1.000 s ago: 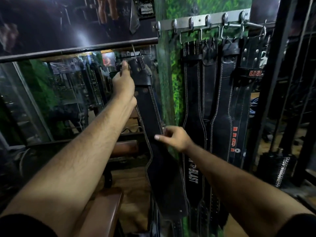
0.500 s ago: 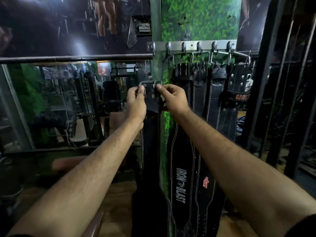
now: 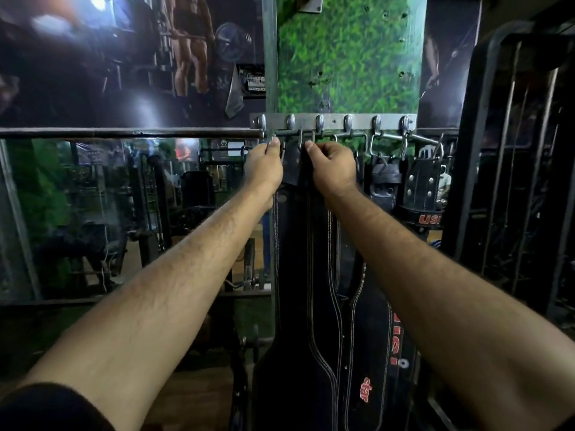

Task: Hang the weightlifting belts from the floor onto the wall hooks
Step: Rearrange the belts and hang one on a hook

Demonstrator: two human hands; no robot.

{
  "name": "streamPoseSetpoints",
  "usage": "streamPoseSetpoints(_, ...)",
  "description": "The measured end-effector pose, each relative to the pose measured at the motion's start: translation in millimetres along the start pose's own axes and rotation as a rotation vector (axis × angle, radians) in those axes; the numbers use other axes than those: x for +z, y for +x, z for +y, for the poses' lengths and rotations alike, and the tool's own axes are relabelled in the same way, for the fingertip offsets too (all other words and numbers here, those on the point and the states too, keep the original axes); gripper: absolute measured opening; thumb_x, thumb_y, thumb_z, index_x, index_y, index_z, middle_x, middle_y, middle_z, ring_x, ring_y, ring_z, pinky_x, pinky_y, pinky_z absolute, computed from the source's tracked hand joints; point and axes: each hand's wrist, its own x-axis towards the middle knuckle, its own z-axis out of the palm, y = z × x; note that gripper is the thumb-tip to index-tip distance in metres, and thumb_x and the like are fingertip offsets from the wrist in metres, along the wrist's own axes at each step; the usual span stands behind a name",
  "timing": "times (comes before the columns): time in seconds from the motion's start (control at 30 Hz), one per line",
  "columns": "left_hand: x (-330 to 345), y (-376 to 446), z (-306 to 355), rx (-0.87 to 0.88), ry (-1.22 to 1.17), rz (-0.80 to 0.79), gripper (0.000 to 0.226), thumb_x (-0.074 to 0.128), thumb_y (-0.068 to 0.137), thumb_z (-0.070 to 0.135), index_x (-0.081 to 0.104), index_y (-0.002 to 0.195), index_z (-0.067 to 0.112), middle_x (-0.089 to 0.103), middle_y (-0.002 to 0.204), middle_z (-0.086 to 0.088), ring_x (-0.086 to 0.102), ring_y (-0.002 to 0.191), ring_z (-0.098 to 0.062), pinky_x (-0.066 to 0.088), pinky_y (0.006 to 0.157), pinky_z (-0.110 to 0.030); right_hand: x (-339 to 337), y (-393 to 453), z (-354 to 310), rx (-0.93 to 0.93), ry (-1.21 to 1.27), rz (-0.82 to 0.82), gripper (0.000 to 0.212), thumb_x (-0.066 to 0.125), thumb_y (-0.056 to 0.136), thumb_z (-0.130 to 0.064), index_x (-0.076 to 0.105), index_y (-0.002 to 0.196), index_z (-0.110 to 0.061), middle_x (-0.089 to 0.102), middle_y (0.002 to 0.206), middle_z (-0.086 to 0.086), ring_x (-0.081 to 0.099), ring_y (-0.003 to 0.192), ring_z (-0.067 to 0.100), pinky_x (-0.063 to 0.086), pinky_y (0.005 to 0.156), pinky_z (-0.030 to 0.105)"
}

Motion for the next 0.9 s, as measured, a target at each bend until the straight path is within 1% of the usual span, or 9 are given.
streamPoseSetpoints(0.13,11,27,0,-0.028,0.015,0.057,0.038,0.048,0.098,0.048,0.067,0.084,0.019,0.071,0.095,-0.004,0.067,0.087,-0.023,0.056,0.085,-0.04,7,30,-4,0.029,-0.11,-0.01,0.035,0.062,0.092,-0.049,0.075,0.089,-0.017,0.075,0.084,0.004,0.072,0.083,0.028,0.059,0.075,0.038)
streamPoseSetpoints(0.23,14,43,-8,-0.106,0.001,0.061,0.042,0.05,0.09,0.054,0.071,0.096,0.019,0.074,0.101,-0.006,0.071,0.094,-0.028,0.059,0.087,-0.046,13,41,-5,0.056,-0.22,-0.04,0.035,0.062,0.093,-0.049,0.074,0.09,-0.017,0.073,0.085,0.005,0.07,0.088,0.027,0.047,0.071,0.027)
streamPoseSetpoints(0.3,14,46,-20,-0.14,0.007,0.053,0.042,0.052,0.092,0.053,0.072,0.102,0.017,0.075,0.101,-0.007,0.071,0.096,-0.029,0.059,0.086,-0.045,15,43,2,0.069,-0.269,-0.071,0.036,0.062,0.093,-0.05,0.075,0.095,-0.017,0.072,0.088,0.004,0.07,0.091,0.027,0.043,0.071,0.025)
streamPoseSetpoints(0.47,13,38,-27,-0.063,0.003,0.069,0.04,0.05,0.099,0.047,0.071,0.092,0.014,0.073,0.091,-0.007,0.069,0.085,-0.026,0.055,0.079,-0.037,17,36,11,0.033,-0.327,-0.055,0.037,0.059,0.093,-0.054,0.074,0.095,-0.02,0.075,0.094,0.004,0.07,0.09,0.027,0.044,0.069,0.027)
streamPoseSetpoints(0.57,9,18,-31,-0.069,-0.093,-0.015,0.036,0.046,0.101,0.048,0.07,0.097,0.021,0.075,0.103,-0.005,0.071,0.099,-0.022,0.057,0.091,-0.04,16,18,21,-0.006,-0.198,-0.033,0.031,0.061,0.094,-0.046,0.073,0.11,-0.022,0.076,0.105,-0.001,0.07,0.099,0.02,0.055,0.083,0.031)
streamPoseSetpoints(0.67,3,-10,-52,-0.127,-0.266,-0.058,0.039,0.049,0.099,0.048,0.07,0.11,0.017,0.075,0.111,-0.007,0.071,0.106,-0.024,0.056,0.098,-0.044,18,-14,52,-0.037,0.045,-0.033,0.038,0.066,0.093,-0.034,0.065,0.128,-0.02,0.074,0.113,-0.003,0.069,0.104,0.014,0.056,0.092,0.033)
streamPoseSetpoints(0.73,1,-27,-70,-0.112,-0.269,-0.062,0.032,0.052,0.099,0.042,0.07,0.104,0.016,0.075,0.107,-0.008,0.071,0.105,-0.023,0.056,0.096,-0.043,18,-33,78,-0.03,0.122,-0.035,0.031,0.069,0.091,-0.027,0.069,0.12,-0.017,0.076,0.101,-0.004,0.072,0.093,0.012,0.06,0.086,0.035)
streamPoseSetpoints(0.83,0,-55,-92,-0.057,-0.163,-0.067,0.021,0.055,0.102,0.022,0.065,0.084,0.02,0.066,0.08,0.005,0.064,0.074,0.001,0.051,0.072,-0.021,13,-59,105,-0.015,0.177,-0.048,0.006,0.072,0.093,-0.022,0.073,0.092,-0.017,0.071,0.077,-0.009,0.065,0.069,0.002,0.056,0.066,0.026)
streamPoseSetpoints(0.9,-3,-67,-105,-0.044,-0.157,-0.09,0.024,0.058,0.1,0.025,0.059,0.077,0.017,0.055,0.074,-0.005,0.053,0.068,-0.01,0.045,0.066,-0.027,12,-71,114,-0.024,0.179,-0.076,0.013,0.072,0.093,-0.025,0.07,0.081,-0.02,0.064,0.064,-0.013,0.055,0.057,-0.002,0.047,0.056,0.021)
